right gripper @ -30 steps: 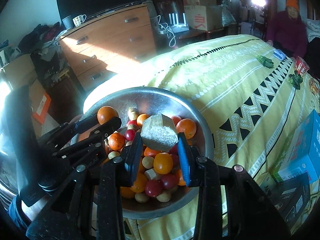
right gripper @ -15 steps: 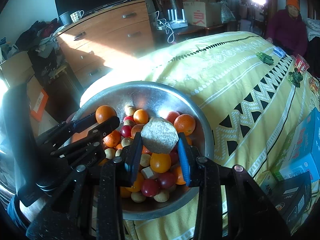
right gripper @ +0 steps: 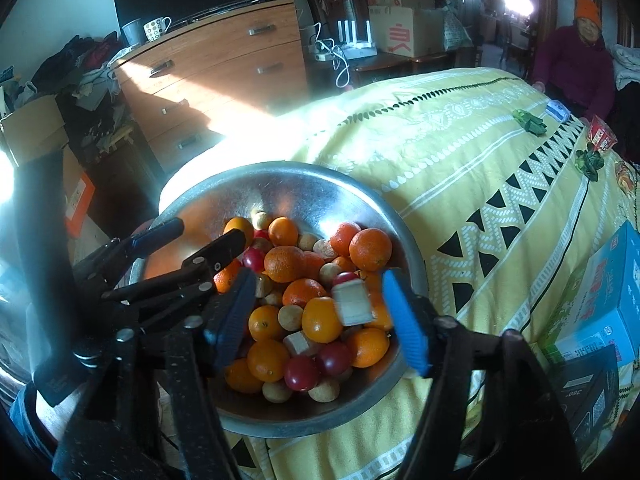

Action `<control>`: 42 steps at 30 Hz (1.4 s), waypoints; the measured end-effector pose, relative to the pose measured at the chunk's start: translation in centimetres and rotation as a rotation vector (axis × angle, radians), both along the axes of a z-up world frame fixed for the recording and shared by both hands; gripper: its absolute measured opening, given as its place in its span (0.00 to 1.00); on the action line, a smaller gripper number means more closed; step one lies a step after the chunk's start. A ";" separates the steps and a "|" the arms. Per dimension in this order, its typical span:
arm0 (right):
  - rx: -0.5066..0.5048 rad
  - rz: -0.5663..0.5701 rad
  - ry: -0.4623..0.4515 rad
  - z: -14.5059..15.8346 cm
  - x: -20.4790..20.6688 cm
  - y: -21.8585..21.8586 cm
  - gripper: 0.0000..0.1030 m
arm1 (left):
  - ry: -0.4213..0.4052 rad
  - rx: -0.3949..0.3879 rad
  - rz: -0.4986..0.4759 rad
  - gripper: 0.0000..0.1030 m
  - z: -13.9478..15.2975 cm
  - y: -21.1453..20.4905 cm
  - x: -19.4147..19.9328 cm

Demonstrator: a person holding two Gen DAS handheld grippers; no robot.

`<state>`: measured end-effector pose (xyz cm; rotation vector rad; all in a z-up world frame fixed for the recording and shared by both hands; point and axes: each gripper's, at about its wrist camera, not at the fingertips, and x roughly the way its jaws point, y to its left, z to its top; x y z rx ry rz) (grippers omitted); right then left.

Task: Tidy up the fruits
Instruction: 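Open both grippers to drop the orange and cube into the bowl, then move both tools back over the bed cover toward the remaining fruits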

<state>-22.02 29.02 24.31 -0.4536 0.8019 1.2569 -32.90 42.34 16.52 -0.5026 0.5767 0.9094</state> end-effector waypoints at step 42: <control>-0.180 -0.888 0.078 -17.2 21.3 -46.5 0.87 | 0.118 -0.109 -0.959 0.69 -12.8 -37.4 28.1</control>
